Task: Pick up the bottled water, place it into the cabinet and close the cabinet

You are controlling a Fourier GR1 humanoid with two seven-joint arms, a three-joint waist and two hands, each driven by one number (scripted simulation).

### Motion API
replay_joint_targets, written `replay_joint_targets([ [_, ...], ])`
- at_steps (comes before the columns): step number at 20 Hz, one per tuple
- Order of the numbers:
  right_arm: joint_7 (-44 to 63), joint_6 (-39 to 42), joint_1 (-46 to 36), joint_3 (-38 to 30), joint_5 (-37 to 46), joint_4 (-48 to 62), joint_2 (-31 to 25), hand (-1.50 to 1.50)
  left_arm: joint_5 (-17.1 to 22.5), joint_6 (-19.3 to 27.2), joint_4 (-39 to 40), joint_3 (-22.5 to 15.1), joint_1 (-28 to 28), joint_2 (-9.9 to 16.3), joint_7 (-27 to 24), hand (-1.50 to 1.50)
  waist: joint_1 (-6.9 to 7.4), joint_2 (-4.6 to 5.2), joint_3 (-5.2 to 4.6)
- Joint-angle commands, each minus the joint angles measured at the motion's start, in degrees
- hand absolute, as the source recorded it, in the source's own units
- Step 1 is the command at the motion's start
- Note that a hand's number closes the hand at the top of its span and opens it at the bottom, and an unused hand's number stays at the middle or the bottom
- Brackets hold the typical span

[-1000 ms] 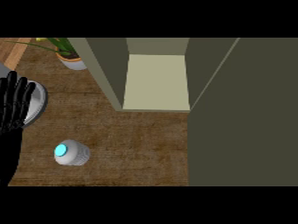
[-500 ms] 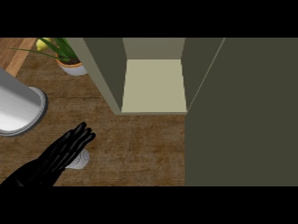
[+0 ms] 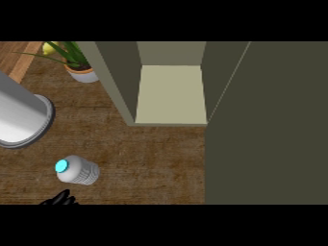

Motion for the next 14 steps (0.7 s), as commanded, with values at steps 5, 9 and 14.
replay_joint_targets([
  [5, 2.3, 2.2, 5.7, -1.9, -5.7, -6.7, -0.8, -1.5, 10.6, -2.1, -13.5, 4.8, 9.9, 5.1, 0.1, -1.5, 0.11, -0.14, 0.1],
  [9, 1.6, 2.7, 9.1, -2.6, -7.0, -8.4, 0.1, -1.5, 11.7, -7.2, -10.1, 9.3, 14.9, 6.6, -5.0, -1.5, 0.35, -0.38, 0.04],
  [14, 2.6, 1.7, 6.1, -1.6, -5.2, -8.5, 0.2, -1.5, 13.9, -5.9, -13.6, 11.7, 18.6, 9.1, -5.5, -1.5, 0.62, -0.16, 0.12],
])
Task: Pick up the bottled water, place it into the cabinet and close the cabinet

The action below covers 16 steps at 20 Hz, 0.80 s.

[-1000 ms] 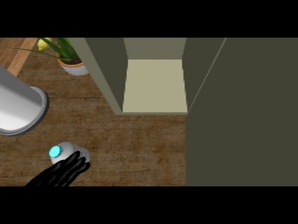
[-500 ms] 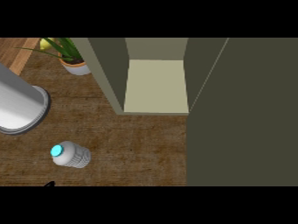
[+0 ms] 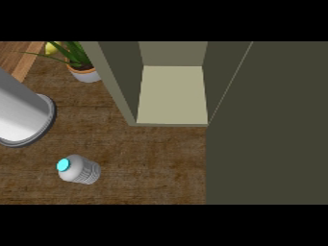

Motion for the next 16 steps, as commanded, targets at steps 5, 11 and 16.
replay_joint_targets([
  [5, 2.3, 1.8, 6.0, -2.5, -9.1, -9.4, -0.5, -1.5, 10.1, -0.3, -8.3, 5.5, 5.5, 2.7, -2.1, -1.5, -1.35, 0.07, 0.06],
  [11, 3.3, 2.1, 6.5, -3.9, -10.7, -10.8, -1.0, -1.5, 8.2, 2.2, -5.3, 8.5, 4.8, 0.8, -4.8, -1.5, -1.62, 0.25, -0.01],
  [16, 1.2, 4.1, 10.3, -2.6, -10.0, -11.0, 0.5, -1.5, 9.9, 2.3, -1.2, 10.5, 4.0, 1.2, -5.2, -1.5, -1.92, 0.27, -0.04],
])
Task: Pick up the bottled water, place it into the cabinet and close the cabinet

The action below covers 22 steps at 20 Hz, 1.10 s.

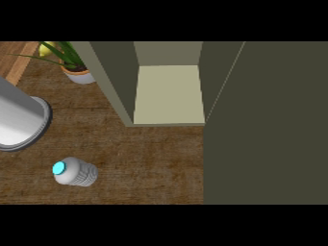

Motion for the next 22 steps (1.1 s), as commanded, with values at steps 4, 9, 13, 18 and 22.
replay_joint_targets([
  [4, 4.0, -0.1, 6.5, -1.3, -9.2, -13.1, 0.5, -1.5, 5.6, 5.0, -0.6, 2.0, -5.7, 1.9, 3.8, -1.5, -1.18, 0.19, -0.04],
  [9, 4.2, 1.7, 6.4, -4.1, -12.9, -12.1, -1.6, -1.5, 0.8, 4.6, 9.2, 0.3, -13.7, 1.4, 4.5, -1.5, -1.91, 0.31, -0.14],
  [13, 2.8, 2.2, 4.6, -4.4, -11.7, -8.8, -1.2, -1.5, -5.7, 1.0, 13.8, -2.0, -16.3, -2.0, 2.7, -1.5, -0.45, 0.25, -0.15],
  [18, 0.3, 3.7, 6.6, -6.3, -13.5, -8.7, -1.3, -1.5, -15.1, 0.6, 21.9, -5.2, -24.3, -5.7, -0.3, -1.5, -1.16, 0.23, -0.17],
  [22, 0.8, 3.9, 7.2, -7.9, -15.6, -9.4, -2.1, -1.5, -18.6, 0.2, 28.0, -6.4, -29.9, -6.3, -1.0, -1.5, -1.11, 0.26, -0.15],
])
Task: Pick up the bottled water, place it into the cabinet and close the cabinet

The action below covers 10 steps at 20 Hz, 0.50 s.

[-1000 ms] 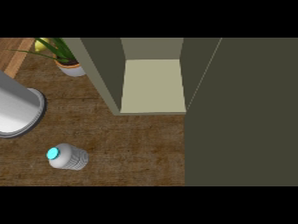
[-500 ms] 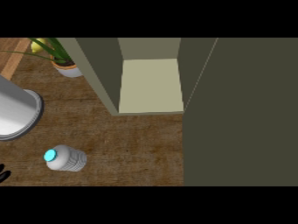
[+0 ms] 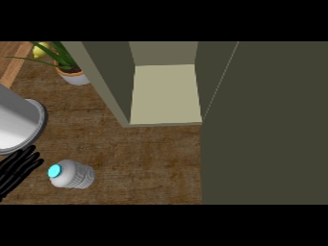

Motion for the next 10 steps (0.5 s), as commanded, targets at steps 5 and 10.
replay_joint_targets([
  [5, 3.1, 1.0, 4.8, -2.8, -12.4, -10.0, -0.8, -1.5, -9.1, 0.5, 15.4, -1.4, -11.5, -3.7, -3.8, -1.5, -0.59, 0.06, -0.03],
  [10, 1.4, 2.9, 8.7, -4.4, -13.1, -11.1, -0.7, -1.5, -16.0, 1.2, 19.9, -2.8, -11.5, -6.4, -9.0, -1.5, 0.21, -0.12, 0.0],
])
